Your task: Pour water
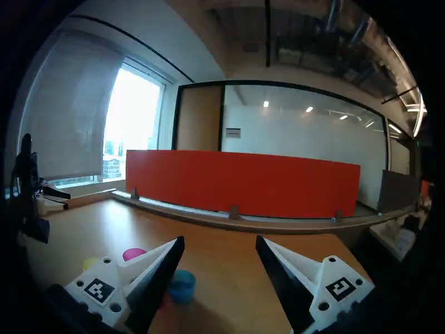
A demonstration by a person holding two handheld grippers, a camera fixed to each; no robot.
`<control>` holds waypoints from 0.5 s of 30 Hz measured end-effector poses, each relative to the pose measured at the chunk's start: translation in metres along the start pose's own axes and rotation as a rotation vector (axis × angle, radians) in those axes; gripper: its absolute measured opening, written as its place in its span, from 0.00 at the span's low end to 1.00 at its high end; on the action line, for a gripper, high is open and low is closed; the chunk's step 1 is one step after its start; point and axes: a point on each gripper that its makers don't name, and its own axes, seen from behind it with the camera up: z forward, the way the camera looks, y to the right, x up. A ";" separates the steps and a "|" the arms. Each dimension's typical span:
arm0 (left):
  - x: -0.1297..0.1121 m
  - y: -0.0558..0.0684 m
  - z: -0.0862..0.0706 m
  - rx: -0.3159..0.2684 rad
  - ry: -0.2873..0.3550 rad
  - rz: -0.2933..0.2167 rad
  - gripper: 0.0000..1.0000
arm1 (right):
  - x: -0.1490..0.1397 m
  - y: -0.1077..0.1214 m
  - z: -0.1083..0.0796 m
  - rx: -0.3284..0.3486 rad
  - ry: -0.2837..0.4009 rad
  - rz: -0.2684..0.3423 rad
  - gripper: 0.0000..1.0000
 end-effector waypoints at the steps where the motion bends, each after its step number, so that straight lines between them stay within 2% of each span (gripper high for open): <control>1: 0.001 0.001 0.000 -0.002 0.002 -0.001 0.84 | 0.001 -0.001 0.000 0.005 0.000 -0.002 0.99; 15: 0.034 0.008 0.007 -0.027 0.038 -0.035 0.84 | 0.012 -0.016 0.005 0.112 -0.015 0.011 0.99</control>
